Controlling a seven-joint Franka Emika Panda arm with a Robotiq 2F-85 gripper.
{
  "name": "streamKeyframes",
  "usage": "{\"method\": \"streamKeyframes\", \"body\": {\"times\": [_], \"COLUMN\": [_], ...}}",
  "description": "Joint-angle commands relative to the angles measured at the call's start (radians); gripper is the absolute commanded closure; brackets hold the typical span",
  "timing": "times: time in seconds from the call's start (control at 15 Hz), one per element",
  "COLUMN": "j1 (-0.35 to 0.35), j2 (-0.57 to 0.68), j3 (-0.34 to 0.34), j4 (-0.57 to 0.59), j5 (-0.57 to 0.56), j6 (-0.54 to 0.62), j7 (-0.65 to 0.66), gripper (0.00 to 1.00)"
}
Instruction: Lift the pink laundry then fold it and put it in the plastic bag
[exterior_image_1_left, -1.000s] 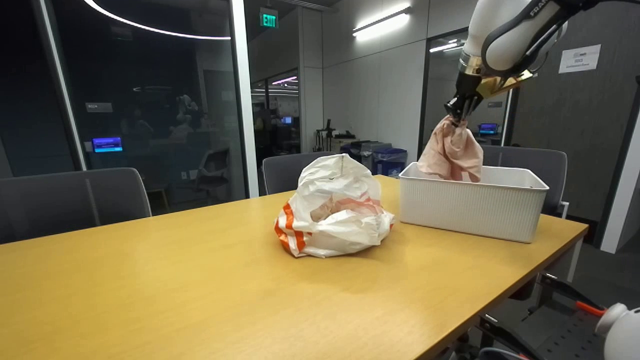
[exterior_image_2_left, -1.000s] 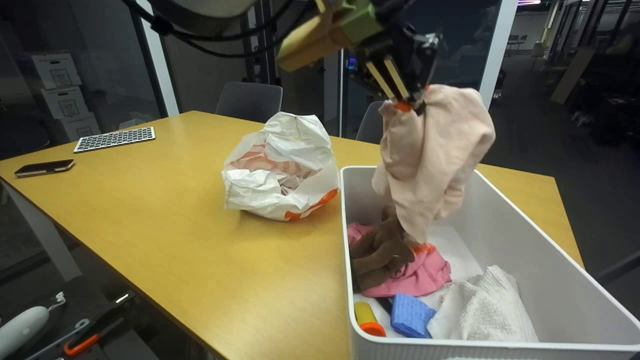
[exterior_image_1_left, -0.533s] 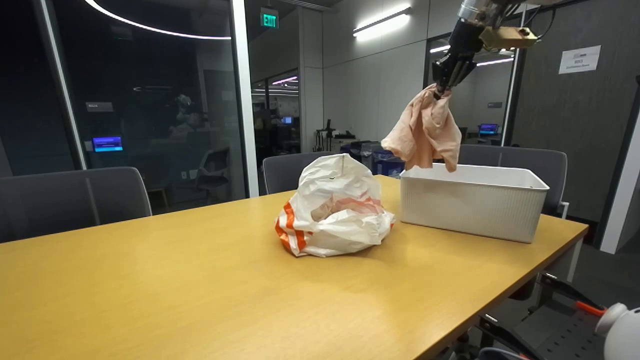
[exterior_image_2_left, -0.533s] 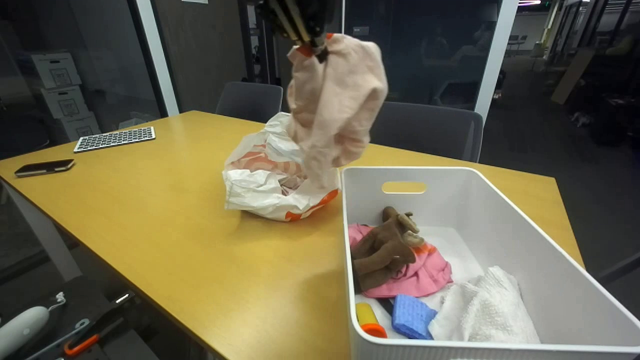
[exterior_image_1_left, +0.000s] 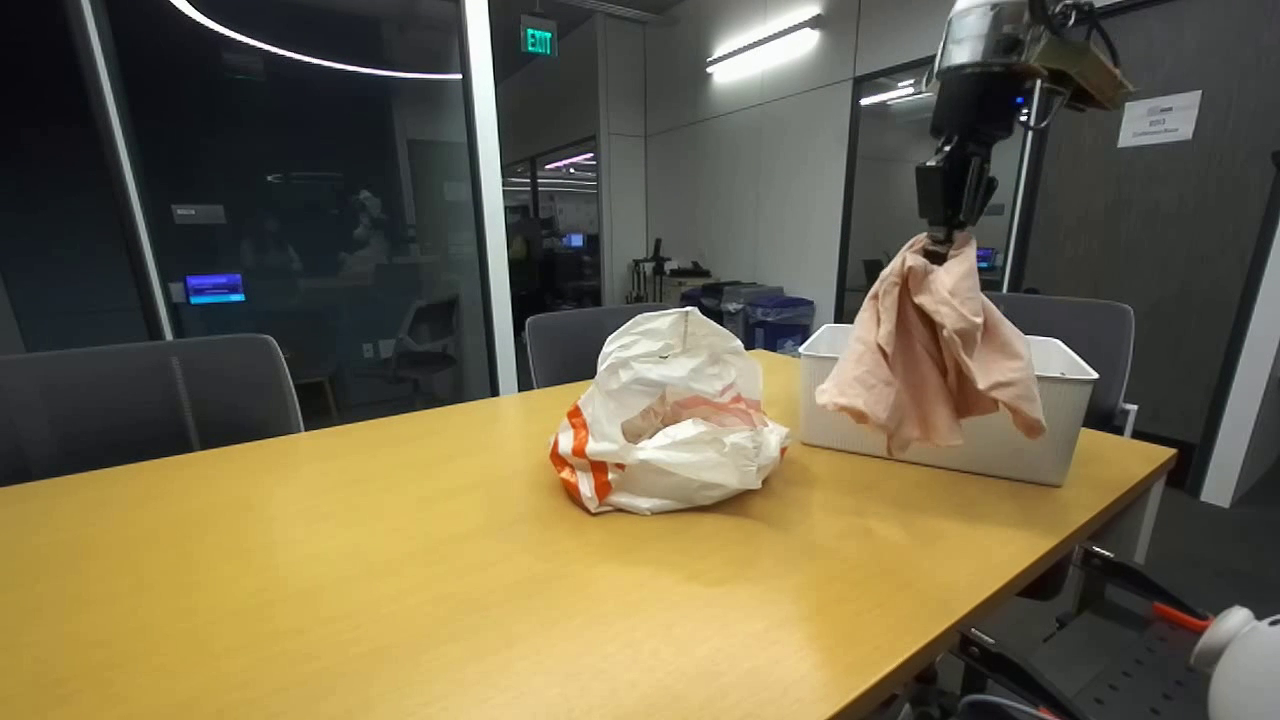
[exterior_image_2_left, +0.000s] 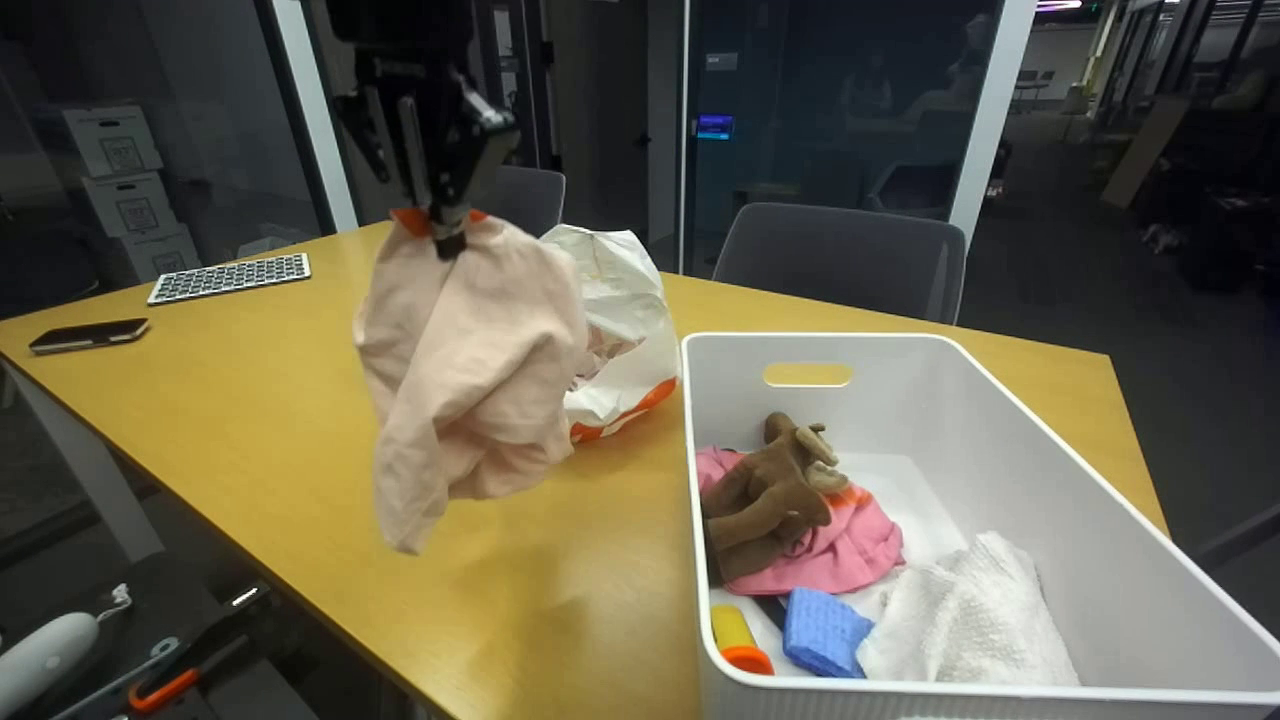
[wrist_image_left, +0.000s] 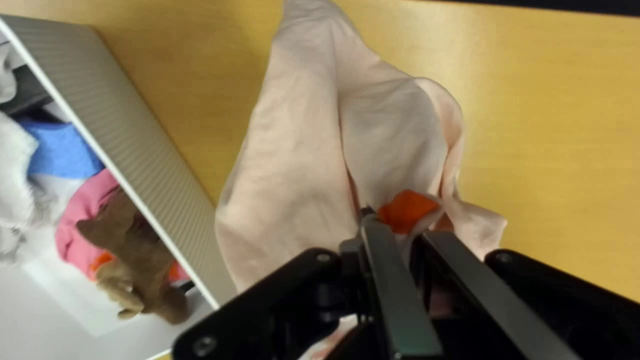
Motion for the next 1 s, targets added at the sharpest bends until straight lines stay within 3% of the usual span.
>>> {"method": "streamKeyframes", "body": {"times": [0.0,0.53,0.6,0.67,0.73,0.87,0.93], "j1": [0.037,0.044,0.035,0.032,0.024,0.019,0.018], "j2": [0.059,0.280,0.303,0.300,0.275,0.297,0.299], "j3": [-0.027,-0.043,-0.043,-0.055,-0.025,-0.032,-0.033], "j4": [-0.068,-0.148,-0.130,-0.096,-0.152,-0.129,-0.122], "j5": [0.087,0.136,0.128,0.146,0.120,0.127,0.128], "j6": [0.005,0.226,0.207,0.122,0.182,0.158,0.151], "j7": [-0.142,-0.368,-0.368,-0.386,-0.340,-0.359,-0.361], "gripper": [1.00,1.00,0.75,0.73,0.92,0.74,0.72]}}
